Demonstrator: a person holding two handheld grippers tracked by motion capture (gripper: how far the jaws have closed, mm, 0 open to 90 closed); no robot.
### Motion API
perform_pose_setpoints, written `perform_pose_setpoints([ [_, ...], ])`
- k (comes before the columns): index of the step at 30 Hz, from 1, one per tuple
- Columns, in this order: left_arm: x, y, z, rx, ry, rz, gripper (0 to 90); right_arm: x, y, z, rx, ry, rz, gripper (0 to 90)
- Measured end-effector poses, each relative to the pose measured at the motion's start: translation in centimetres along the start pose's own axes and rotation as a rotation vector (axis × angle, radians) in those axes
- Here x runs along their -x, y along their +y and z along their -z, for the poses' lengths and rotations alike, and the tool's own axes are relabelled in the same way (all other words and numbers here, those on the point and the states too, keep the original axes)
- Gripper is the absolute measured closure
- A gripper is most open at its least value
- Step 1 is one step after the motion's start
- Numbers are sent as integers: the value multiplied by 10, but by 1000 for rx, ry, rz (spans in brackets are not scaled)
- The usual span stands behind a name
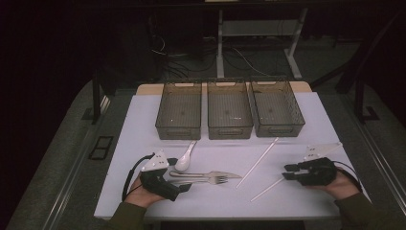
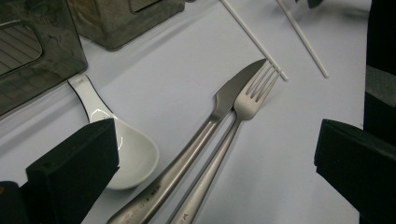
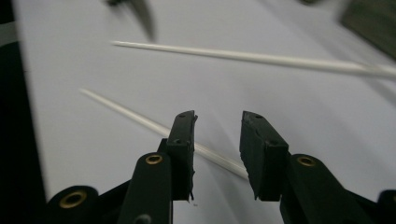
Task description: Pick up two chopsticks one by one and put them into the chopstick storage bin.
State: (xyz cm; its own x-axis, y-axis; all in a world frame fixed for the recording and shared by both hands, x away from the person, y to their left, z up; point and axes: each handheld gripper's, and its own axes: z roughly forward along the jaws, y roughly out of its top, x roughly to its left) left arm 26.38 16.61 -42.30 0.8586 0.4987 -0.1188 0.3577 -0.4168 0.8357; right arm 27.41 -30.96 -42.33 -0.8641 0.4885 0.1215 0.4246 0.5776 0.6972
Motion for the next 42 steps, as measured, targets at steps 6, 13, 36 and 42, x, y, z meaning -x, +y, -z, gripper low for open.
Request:
perform_pose_setpoints([
  [6, 0, 0, -1, 1, 1, 3, 0, -36, 20, -33, -34, 122, 169, 646],
  [13, 0, 0, -1, -2, -2, -2, 0, -60, 33, -63, -82, 204, 303, 689],
  [36, 0, 0, -1, -3, 0, -3, 0, -61, 34, -75, -93, 222, 372, 854],
  [42, 0, 0, -1, -2, 0, -3, 0, -51, 39, -81, -65, 193, 343, 863],
])
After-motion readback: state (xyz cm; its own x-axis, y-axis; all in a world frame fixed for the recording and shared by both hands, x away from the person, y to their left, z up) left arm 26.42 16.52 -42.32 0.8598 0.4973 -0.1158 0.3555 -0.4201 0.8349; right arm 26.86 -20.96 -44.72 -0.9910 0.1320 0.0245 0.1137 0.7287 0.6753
